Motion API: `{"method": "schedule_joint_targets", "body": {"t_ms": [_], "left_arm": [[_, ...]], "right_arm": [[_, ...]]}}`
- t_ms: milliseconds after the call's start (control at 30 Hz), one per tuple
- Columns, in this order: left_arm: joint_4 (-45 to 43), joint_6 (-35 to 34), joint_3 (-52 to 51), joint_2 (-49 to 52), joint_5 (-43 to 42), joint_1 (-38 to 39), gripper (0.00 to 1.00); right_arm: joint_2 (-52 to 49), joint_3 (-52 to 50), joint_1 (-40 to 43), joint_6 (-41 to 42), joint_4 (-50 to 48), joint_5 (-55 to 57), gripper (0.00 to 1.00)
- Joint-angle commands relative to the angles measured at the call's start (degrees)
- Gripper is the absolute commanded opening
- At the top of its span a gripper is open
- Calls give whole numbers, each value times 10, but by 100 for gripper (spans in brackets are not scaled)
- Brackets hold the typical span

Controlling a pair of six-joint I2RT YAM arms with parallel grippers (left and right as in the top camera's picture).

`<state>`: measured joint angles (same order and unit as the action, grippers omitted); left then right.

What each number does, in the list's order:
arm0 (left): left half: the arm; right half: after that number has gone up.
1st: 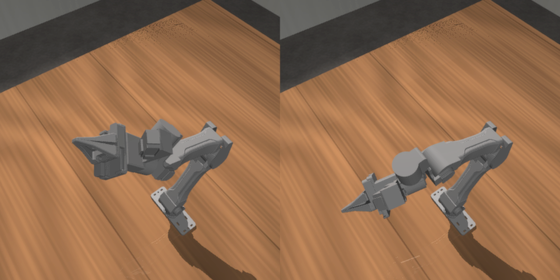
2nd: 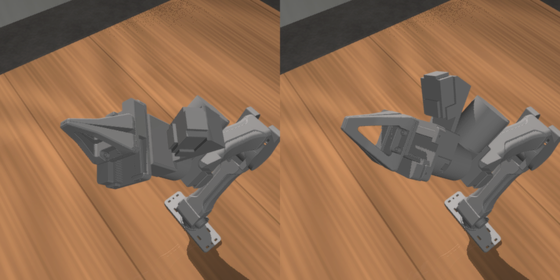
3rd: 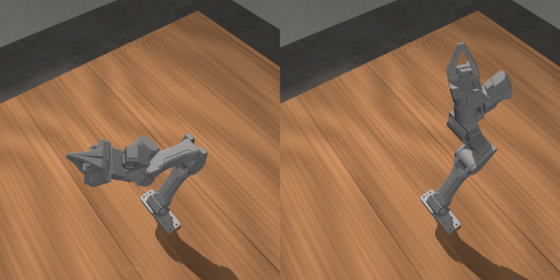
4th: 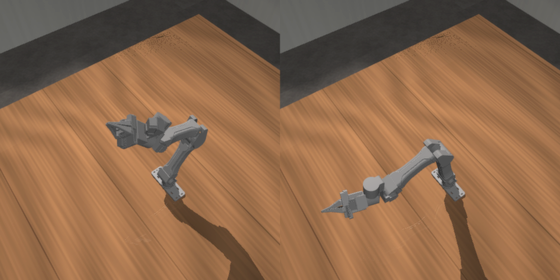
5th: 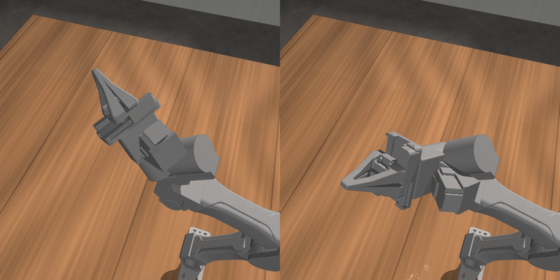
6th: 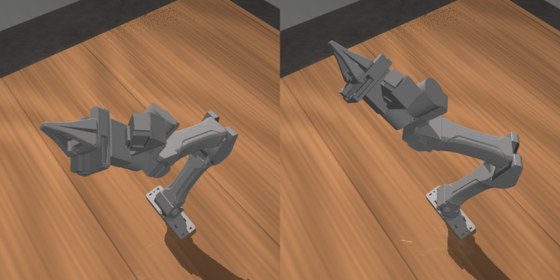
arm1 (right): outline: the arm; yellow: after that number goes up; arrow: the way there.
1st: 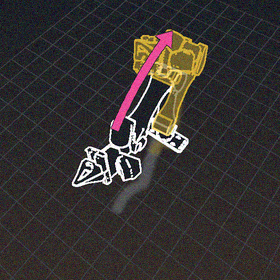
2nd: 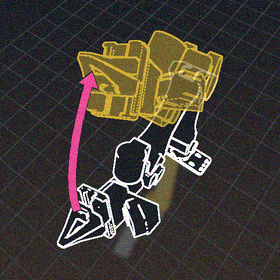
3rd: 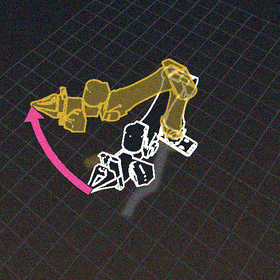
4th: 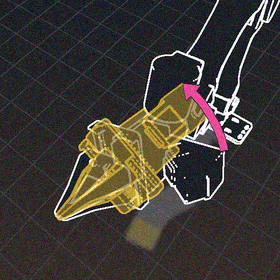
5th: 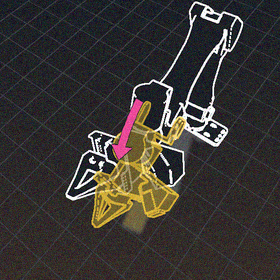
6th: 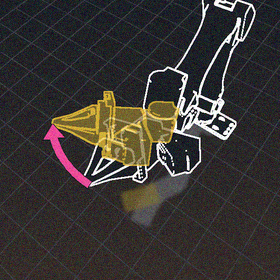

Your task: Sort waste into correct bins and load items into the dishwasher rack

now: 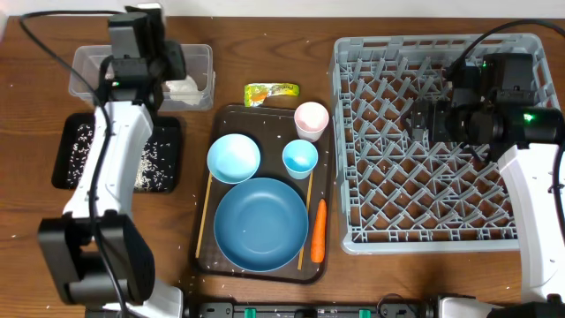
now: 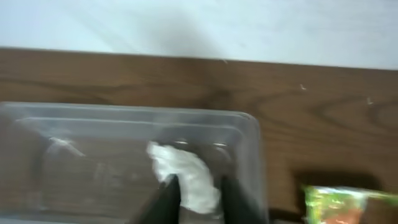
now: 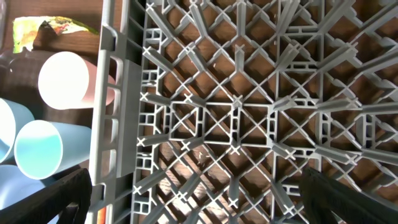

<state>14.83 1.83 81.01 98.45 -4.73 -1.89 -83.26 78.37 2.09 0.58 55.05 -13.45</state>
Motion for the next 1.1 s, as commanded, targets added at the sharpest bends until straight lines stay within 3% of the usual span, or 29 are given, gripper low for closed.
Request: {"method": "schedule_joint_targets", "body": {"t_ms": [0, 67, 200, 333, 633, 1067], "left_arm": [[-6, 11, -1, 5, -89, 27, 49], [-16, 28, -1, 7, -112, 50, 69], [-29, 56, 5, 24, -74, 106, 98], [21, 56, 71, 64, -57, 130, 98], [269, 57, 353, 249, -62, 134, 98], [278, 76, 362, 352, -66, 173, 98]], "right_arm": [[-3, 2, 5, -6, -4, -1, 99], [-3, 2, 5, -6, -5, -1, 99], [-3, 2, 5, -6, -6, -1, 99], [-3, 2, 5, -2, -2, -1, 99], [-3, 2, 5, 1, 5, -1, 99], [-3, 2, 5, 0, 14, -1, 99]]}}
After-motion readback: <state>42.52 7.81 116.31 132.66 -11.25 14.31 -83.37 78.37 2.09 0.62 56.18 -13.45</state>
